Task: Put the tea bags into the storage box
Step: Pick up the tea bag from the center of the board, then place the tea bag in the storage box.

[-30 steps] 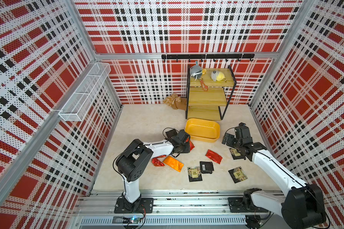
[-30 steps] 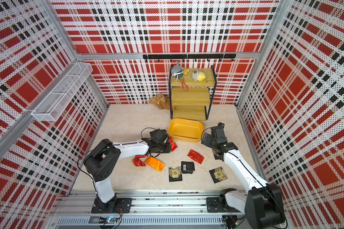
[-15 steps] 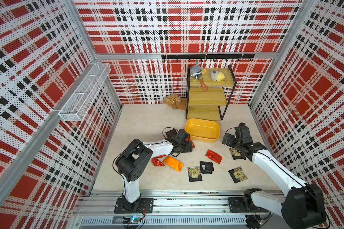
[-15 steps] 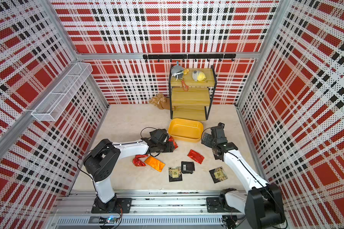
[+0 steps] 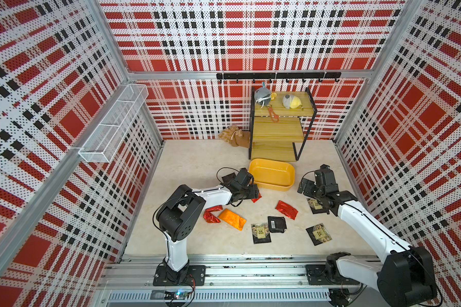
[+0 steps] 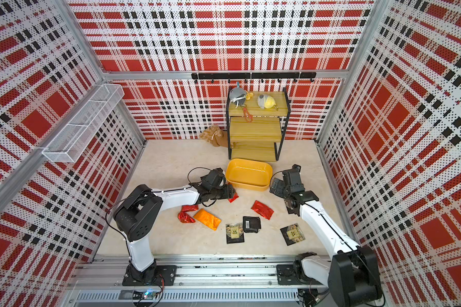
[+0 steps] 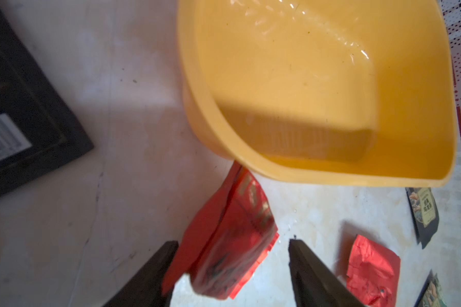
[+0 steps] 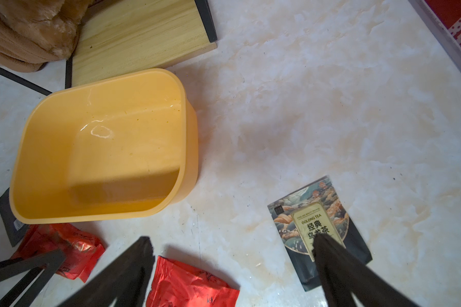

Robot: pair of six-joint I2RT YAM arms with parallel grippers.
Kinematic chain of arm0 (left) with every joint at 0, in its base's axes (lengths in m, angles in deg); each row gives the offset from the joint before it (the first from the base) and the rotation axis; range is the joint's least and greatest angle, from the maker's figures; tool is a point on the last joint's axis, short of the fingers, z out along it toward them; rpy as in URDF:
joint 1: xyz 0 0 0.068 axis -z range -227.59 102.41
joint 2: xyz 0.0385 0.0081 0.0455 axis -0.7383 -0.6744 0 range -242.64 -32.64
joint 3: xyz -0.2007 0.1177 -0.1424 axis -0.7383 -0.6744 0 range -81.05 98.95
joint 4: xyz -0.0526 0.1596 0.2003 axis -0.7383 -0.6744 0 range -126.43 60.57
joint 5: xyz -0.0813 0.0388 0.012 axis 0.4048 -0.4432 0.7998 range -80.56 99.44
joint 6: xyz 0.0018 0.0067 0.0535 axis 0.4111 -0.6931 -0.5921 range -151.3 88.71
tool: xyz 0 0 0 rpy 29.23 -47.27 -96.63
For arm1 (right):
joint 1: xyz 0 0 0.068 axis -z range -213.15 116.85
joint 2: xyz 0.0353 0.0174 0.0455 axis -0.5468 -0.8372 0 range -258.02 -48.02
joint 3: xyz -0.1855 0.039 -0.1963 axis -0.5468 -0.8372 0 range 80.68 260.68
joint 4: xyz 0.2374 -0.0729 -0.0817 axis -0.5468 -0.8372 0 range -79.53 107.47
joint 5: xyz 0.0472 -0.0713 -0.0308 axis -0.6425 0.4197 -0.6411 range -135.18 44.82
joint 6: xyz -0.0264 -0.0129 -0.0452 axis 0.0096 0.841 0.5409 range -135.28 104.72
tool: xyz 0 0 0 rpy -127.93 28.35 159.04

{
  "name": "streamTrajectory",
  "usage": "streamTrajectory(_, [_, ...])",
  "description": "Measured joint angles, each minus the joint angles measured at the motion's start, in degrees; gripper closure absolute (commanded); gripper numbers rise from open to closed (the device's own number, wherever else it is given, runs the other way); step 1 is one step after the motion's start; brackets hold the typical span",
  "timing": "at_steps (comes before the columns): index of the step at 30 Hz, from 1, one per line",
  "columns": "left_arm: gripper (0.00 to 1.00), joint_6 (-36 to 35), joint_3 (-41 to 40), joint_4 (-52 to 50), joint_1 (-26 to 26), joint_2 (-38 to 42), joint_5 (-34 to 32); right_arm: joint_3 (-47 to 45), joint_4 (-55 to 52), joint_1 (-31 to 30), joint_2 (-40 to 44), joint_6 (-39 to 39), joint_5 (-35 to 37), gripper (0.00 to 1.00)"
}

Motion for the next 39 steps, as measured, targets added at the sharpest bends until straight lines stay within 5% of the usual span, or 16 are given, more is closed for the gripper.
streamTrajectory(11, [0.59, 0.2, 1.4, 0.7, 0.0, -2.4, 1.0, 0.0, -0.4, 0.0, 0.0, 1.8, 0.2, 0.00])
streamTrajectory(29, [0.59, 0.5, -3.4, -5.2, 0.1, 10.3, 0.4, -0.9, -0.5, -0.2, 0.0, 1.4, -0.5, 0.00])
streamTrajectory(39, [0.58, -1.5, 19.0, -9.0, -1.0, 2.8, 3.1, -5.3, 0.5, -3.3, 0.9, 2.5, -3.8, 0.00])
